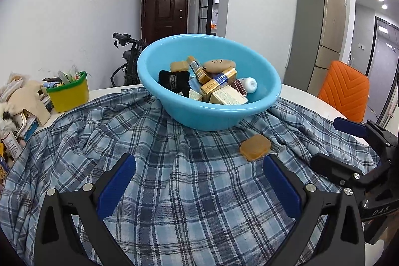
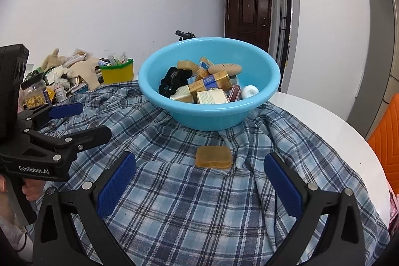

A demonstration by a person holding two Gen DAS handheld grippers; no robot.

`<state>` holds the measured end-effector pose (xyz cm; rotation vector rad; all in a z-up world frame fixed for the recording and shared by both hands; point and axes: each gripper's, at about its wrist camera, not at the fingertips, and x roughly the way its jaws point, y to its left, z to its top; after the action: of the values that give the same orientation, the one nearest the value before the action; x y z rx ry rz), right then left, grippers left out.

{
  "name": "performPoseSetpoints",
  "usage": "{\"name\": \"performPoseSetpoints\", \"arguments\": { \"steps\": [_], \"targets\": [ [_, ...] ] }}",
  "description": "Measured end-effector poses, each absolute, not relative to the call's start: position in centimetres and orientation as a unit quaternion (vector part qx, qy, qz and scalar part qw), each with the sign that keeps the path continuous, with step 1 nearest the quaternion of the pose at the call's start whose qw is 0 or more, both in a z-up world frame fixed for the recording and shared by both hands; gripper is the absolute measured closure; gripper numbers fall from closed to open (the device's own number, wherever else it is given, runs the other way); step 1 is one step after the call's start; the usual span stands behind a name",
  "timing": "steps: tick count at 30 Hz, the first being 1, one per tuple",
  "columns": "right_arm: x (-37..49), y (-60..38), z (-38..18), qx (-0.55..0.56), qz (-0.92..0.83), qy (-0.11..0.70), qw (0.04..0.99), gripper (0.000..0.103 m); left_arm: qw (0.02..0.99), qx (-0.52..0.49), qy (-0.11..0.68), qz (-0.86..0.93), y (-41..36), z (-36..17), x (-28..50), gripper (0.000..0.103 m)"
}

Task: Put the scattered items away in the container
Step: 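Move the right gripper down toward the amber soap bar on the cloth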

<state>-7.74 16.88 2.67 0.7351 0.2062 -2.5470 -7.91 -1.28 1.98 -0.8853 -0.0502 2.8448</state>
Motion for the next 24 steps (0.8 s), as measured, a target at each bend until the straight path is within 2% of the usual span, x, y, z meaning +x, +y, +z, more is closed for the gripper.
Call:
{"name": "performPoseSetpoints", "arguments": {
  "steps": [10, 16, 22, 24],
  "targets": [
    [-10.2, 13.7, 1.8, 0.299, -0.906, 0.116, 0.276, 0.001, 0.062, -0.304, -0.034, 0.950, -2.3, 0.6, -9.0, 0.000],
    [-13.1, 13.6, 0.4, 0.314, -0.906, 0.109, 0.263, 0.001, 0.041, -0.303, -0.039, 0.951, -3.2, -0.7, -9.9, 0.000],
    [-16.4, 14.5, -1.5, 0.348, -0.900, 0.064, 0.256, 0.001, 0.034, -0.315, -0.049, 0.947, -4.1, -1.7, -10.7, 0.000],
    [-17.2, 14.2, -2.2, 0.355, -0.897, 0.071, 0.252, 0.004, 0.030, -0.317, -0.051, 0.947, -4.2, -1.9, -10.8, 0.000]
  ]
}}
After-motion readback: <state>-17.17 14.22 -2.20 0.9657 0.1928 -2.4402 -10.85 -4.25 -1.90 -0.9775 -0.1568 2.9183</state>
